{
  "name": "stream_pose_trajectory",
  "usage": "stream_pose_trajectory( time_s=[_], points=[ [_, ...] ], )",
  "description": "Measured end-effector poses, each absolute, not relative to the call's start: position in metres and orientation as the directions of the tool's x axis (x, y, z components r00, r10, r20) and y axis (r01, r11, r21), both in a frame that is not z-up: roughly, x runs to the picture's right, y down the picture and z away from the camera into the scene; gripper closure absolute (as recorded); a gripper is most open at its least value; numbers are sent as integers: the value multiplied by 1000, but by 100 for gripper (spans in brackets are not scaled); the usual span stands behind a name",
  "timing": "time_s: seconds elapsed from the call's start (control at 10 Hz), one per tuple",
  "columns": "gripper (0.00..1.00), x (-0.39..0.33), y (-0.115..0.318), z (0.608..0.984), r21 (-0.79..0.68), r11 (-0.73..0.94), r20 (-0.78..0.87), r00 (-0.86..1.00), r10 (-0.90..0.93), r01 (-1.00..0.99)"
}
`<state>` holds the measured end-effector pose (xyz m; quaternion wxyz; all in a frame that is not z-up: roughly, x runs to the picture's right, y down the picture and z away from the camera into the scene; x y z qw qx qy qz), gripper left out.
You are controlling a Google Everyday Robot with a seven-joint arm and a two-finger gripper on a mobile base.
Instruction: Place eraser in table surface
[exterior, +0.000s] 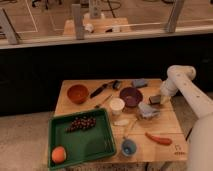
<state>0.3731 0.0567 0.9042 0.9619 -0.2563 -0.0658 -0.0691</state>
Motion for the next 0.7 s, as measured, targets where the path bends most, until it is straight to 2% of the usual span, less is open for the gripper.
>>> stream_pose_trajectory(
  time_s=[0.4, 0.7],
  points=[
    [88, 375, 0, 828, -443, 878, 185, 977, -108, 181],
    [88, 373, -14, 809, -436, 880, 195, 974, -112, 188]
  ],
)
